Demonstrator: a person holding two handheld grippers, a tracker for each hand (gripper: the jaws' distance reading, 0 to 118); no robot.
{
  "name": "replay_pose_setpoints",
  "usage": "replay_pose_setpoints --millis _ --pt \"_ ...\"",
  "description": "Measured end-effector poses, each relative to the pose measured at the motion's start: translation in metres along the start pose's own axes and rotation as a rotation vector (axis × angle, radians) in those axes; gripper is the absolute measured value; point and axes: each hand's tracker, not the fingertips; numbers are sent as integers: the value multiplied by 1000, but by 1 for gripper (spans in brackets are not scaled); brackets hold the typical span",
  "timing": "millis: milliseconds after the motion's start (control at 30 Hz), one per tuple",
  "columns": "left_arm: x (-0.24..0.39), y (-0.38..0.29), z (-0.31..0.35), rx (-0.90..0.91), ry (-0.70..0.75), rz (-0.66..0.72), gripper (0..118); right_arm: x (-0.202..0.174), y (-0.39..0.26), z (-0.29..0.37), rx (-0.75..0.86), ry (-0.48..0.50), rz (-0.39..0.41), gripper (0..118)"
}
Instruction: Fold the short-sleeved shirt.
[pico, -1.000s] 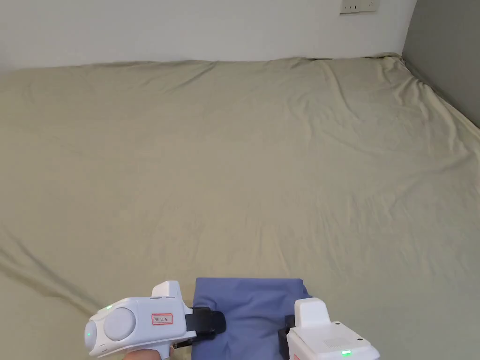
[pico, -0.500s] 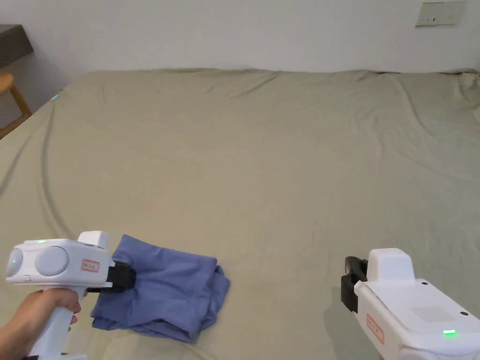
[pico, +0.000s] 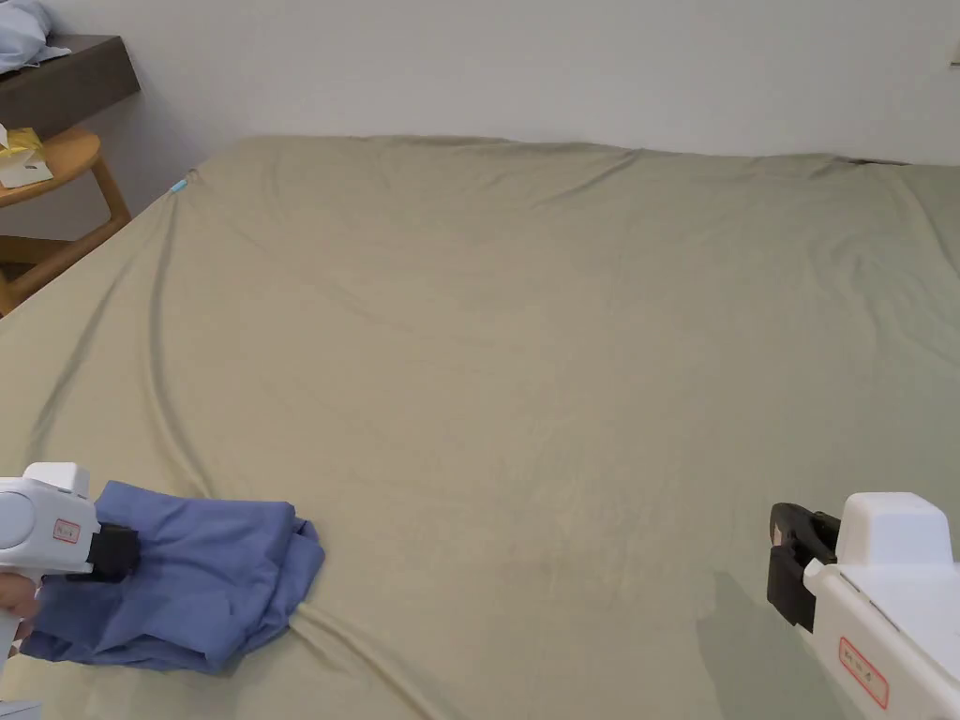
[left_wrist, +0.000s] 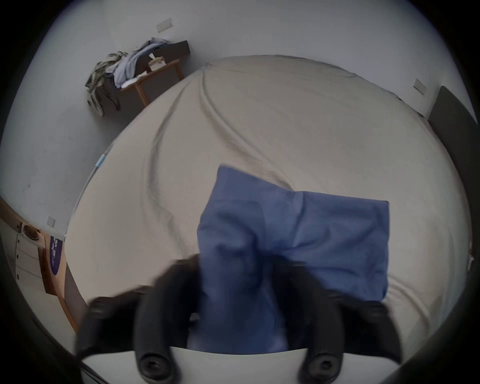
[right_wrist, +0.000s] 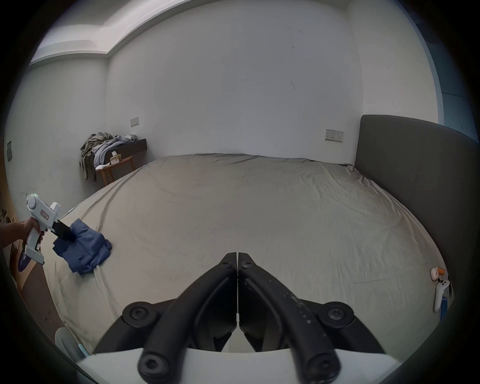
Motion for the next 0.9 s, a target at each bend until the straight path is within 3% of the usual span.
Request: replay_pose_setpoints --millis 33,67,167,433,667,900 --pt "1 1 1 1 -16 15 115 0 0 1 1 -3 0 3" --pt "3 1 4 5 -25 42 118 1 0 2 3 -6 1 3" --pt "9 4 29 117 -50 117 110 7 1 13 24 -13 -3 3" --pt "67 8 168 492 -74 126 109 36 18 67 153 -46 -20 3" --pt "167 -26 307 894 -179 50 111 74 40 127 296 -114 3 3" --pt "271 -71 353 1114 -266 14 112 114 45 179 398 -204 35 3"
